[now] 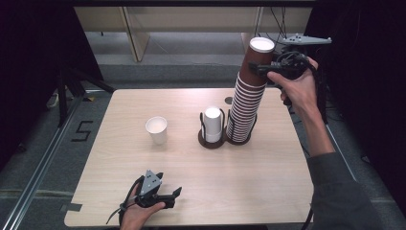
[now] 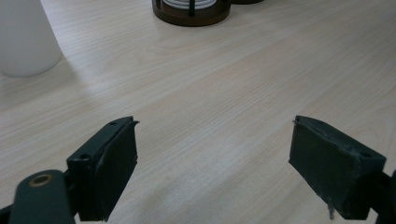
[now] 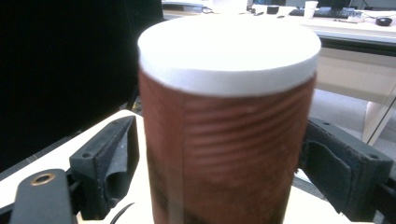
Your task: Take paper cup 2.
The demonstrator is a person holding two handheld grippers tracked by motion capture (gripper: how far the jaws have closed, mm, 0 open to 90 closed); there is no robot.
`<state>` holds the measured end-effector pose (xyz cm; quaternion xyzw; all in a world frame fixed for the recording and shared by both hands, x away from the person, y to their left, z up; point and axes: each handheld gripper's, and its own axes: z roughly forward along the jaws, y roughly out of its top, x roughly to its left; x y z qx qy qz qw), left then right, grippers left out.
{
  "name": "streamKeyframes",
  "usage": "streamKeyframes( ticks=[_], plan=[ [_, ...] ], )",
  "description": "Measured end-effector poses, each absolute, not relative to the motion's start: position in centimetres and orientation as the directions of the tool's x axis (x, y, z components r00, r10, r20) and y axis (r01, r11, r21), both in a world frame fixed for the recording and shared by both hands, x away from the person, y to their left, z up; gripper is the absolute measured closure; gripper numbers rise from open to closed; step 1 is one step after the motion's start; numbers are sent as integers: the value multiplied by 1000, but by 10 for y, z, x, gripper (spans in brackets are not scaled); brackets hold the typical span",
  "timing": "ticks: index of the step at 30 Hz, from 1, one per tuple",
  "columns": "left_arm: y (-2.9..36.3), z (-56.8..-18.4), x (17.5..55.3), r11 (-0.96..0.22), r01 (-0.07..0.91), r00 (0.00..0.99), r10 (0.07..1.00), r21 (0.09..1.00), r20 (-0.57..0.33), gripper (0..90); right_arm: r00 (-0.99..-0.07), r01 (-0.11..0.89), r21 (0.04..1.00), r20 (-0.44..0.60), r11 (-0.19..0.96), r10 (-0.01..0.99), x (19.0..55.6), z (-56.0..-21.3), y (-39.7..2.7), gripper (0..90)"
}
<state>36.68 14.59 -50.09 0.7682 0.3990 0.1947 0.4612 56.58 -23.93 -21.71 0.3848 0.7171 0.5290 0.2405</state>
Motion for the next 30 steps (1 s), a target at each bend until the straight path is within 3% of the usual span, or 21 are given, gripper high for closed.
streamKeyframes(
  ticks=[15, 30],
  plan=[
    [146, -501, 366, -267, 438, 609, 791, 858, -65, 146, -574, 291, 941, 28, 172, 819, 575, -213, -230, 186],
    [145, -501, 367, -283, 440, 618, 784, 852, -58, 146, -568, 221, 968, 29, 118, 823, 565, -179, -231, 189]
  ],
)
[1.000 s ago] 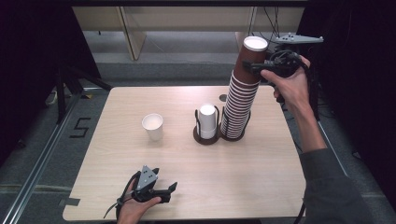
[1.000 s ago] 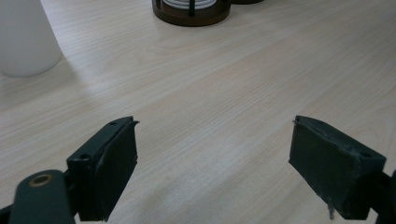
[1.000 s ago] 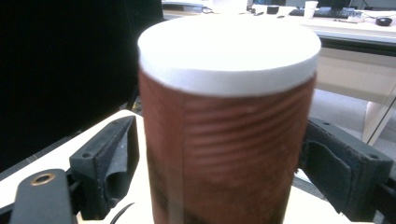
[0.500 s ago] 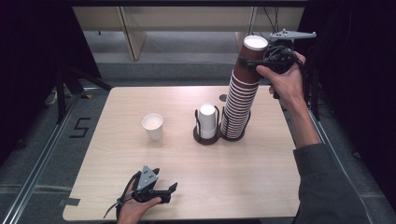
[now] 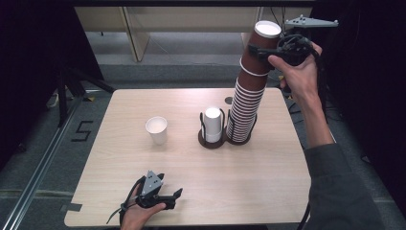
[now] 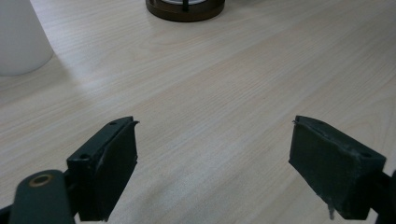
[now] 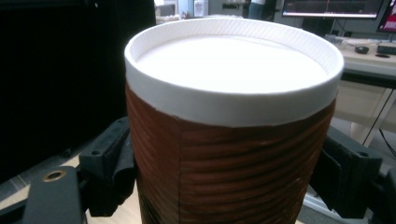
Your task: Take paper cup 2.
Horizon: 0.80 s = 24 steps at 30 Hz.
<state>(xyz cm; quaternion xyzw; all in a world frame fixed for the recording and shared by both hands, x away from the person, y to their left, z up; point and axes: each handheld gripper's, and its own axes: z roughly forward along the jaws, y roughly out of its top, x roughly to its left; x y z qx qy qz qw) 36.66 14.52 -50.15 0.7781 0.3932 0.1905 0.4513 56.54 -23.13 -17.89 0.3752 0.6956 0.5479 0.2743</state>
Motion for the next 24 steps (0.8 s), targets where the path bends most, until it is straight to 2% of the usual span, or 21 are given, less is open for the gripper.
streamKeyframes(
  ticks=[12, 24],
  plan=[
    [144, -503, 367, -295, 435, 631, 774, 851, -54, 146, -568, 162, 984, 29, 77, 823, 553, -152, -239, 189],
    [143, -503, 367, -286, 438, 625, 778, 852, -60, 146, -541, 143, 989, 37, 49, 840, 534, -146, -277, 189]
  ],
)
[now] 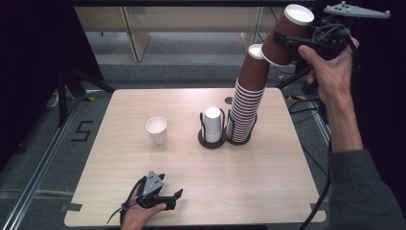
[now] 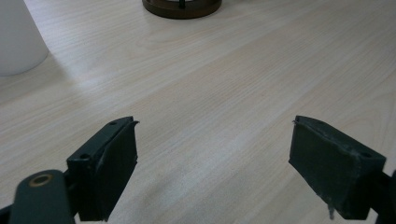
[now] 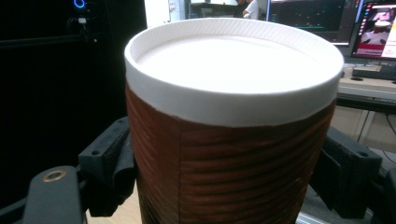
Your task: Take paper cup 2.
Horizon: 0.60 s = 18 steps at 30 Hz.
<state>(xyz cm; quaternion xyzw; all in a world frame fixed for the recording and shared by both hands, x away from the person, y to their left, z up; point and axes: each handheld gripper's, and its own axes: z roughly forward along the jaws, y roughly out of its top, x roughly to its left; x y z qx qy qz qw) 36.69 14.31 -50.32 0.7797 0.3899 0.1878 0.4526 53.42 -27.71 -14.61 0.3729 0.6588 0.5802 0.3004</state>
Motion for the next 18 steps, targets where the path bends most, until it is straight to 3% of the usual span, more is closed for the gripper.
streamKeyframes(
  ticks=[11, 18],
  plan=[
    [142, -504, 367, -293, 443, 628, 776, 848, -60, 146, -507, 185, 981, 47, 56, 860, 508, -176, -314, 190],
    [142, -504, 367, -281, 440, 623, 780, 853, -64, 146, -489, 222, 967, 2, 123, 872, 488, -210, -316, 190]
  ],
)
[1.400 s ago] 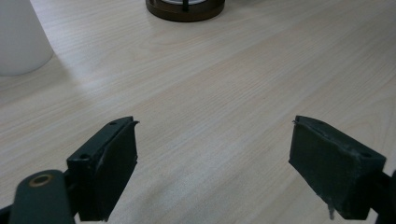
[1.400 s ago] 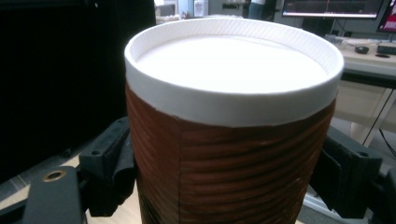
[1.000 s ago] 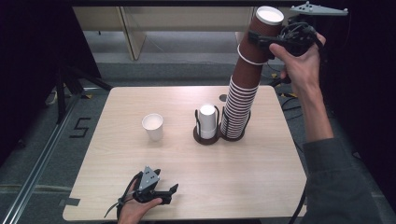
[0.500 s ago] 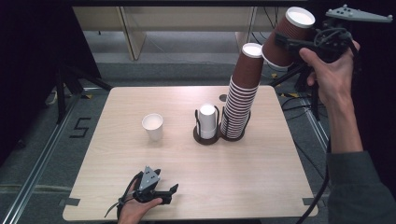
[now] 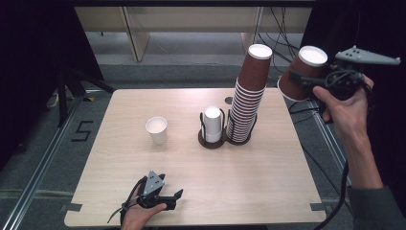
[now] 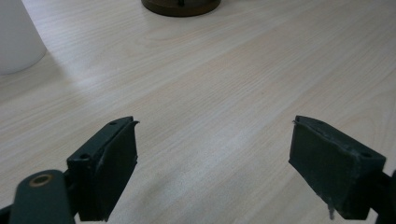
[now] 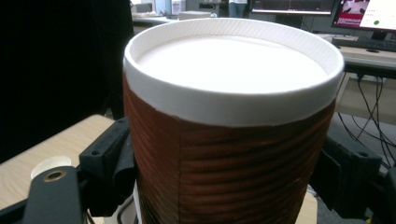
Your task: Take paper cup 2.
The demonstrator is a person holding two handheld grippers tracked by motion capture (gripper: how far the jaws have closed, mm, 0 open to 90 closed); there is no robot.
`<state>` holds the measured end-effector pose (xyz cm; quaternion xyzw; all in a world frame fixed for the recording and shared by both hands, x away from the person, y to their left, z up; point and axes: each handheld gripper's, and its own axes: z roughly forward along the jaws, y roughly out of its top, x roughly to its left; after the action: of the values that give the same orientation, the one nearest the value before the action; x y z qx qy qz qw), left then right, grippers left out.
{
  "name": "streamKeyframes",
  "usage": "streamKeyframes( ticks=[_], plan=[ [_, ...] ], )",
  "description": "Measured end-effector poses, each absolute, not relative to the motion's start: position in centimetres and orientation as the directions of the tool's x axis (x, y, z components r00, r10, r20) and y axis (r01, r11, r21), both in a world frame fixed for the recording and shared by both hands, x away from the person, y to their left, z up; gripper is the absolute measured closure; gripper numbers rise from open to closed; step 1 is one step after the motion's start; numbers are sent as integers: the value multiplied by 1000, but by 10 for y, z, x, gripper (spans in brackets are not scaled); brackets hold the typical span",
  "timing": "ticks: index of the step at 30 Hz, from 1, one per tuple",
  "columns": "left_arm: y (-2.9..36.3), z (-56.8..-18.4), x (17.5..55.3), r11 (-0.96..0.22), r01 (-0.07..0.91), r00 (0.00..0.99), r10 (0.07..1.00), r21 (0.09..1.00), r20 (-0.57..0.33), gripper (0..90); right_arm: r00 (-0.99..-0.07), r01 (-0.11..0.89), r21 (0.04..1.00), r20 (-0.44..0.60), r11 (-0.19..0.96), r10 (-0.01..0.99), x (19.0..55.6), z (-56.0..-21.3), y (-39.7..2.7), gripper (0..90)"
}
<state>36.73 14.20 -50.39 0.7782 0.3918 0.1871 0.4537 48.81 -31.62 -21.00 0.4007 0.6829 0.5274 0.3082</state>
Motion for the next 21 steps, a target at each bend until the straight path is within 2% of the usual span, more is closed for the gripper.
streamKeyframes(
  ticks=[11, 15, 17, 21],
  plan=[
    [143, -505, 368, -282, 433, 625, 779, 856, -59, 146, -545, 269, 956, 48, 120, 837, 455, -272, -300, 190],
    [143, -505, 369, -275, 424, 625, 778, 863, -59, 146, -584, 298, 945, 70, 134, 808, 446, -303, -281, 190],
    [143, -505, 369, -275, 424, 624, 779, 863, -59, 146, -600, 278, 951, 62, 136, 798, 446, -310, -277, 190],
    [142, -504, 368, -266, 408, 635, 770, 873, -62, 146, -634, 327, 935, 106, 142, 766, 443, -337, -257, 190]
  ],
)
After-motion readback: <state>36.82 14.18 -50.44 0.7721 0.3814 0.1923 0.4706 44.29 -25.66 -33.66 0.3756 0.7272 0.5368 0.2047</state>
